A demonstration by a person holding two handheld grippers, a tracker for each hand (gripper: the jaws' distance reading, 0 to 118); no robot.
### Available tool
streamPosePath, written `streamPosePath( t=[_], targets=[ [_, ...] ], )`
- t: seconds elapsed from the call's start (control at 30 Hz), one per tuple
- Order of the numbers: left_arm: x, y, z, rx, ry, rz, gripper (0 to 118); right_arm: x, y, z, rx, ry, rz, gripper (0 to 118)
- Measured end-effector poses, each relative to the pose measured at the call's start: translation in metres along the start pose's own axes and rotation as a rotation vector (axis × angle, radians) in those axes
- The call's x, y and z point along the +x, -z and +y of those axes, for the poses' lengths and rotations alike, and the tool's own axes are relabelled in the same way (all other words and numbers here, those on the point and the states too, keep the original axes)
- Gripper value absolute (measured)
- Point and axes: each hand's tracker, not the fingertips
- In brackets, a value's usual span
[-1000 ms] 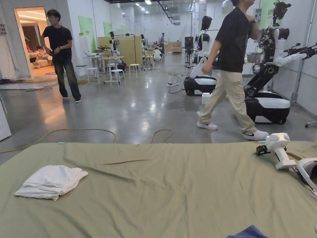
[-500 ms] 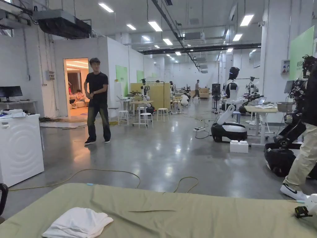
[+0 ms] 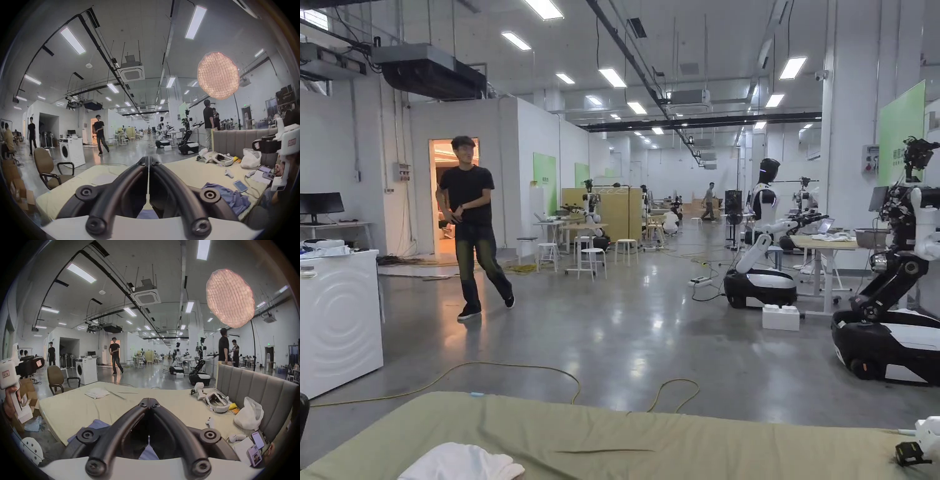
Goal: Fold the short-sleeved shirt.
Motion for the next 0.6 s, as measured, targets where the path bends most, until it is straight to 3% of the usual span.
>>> streamPosePath(
  t=[0.2, 0.47, 0.6],
  targets=[
    [-0.002, 0.001, 0.002, -0.032, -0.048, -0.014, 0, -0.003, 0.006, -0.007, -0.015, -0.041, 0.004, 0],
    [-0.012, 0.016, -0.008, -0.094, -0.069, -0.039, 0, 0.005, 0.011, -0.012, -0.03, 0.016, 0.007, 0],
    [-0.025, 0.043, -0.021, -0.218, -0.09, -0.005, 3, 0.012, 0.012, -0.021, -0.059, 0.051, 0.007, 0]
  ],
)
